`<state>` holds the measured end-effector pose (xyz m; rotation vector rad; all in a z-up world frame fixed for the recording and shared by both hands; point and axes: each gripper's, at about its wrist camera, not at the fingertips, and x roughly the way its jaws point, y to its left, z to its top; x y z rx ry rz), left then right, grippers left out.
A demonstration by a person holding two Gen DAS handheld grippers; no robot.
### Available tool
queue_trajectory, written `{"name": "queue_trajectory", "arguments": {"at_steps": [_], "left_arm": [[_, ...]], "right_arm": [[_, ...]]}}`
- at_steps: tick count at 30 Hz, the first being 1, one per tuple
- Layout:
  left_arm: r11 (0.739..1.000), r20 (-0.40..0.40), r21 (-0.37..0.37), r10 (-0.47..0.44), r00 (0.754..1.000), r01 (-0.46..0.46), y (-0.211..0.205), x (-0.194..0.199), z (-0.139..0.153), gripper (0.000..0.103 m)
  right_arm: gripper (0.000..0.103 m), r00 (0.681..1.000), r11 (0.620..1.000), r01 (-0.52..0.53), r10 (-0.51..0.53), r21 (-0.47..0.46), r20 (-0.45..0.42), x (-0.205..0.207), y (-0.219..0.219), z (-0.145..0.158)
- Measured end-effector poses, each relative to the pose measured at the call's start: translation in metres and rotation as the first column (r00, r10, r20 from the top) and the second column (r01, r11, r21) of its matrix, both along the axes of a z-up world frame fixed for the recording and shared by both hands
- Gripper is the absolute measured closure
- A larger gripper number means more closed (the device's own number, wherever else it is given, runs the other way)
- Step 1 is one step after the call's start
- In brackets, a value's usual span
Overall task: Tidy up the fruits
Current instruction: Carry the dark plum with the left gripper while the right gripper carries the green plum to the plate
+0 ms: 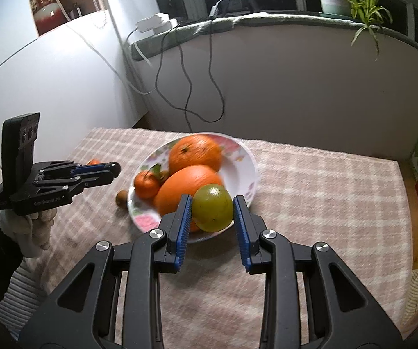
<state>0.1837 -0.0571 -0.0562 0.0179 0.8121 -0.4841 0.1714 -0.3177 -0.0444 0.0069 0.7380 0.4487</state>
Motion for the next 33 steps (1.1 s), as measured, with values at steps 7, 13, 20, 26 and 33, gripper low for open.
{"name": "queue_trajectory", "arguments": {"at_steps": [7,13,20,26,33], "left_arm": [[1.000,-0.002,0.014,-0.004,1.000,0.004,-0.006,0.015,-0.001,0.083],[1.000,-0.015,0.016,-0.002,1.000,0.003,-0.008,0.027,-0.004,0.083],[1.000,-0.022,0.023,-0.011,1.000,0.011,-0.015,0.035,-0.006,0.083],[0.999,-0.029,0.030,-0.012,1.000,0.013,-0.018,0.042,-0.008,0.083],[1.000,-0.039,0.027,-0.009,0.999,0.010,-0.020,0.048,-0.012,0.083]], "right_arm": [[0.073,1.000,1.000,0.016,-0.016,-0.002,-0.012,0.024,-0.006,-0.006],[0.073,0.999,1.000,0.027,-0.027,-0.004,-0.033,0.043,-0.009,-0.015],[0.073,0.998,1.000,0.023,-0.023,-0.003,-0.053,0.062,-0.008,-0.023],[0.073,0.998,1.000,0.009,-0.010,-0.016,-0.058,0.070,-0.003,-0.027],[0.073,0.998,1.000,0.010,-0.011,-0.010,-0.068,0.079,-0.003,-0.031]]}}
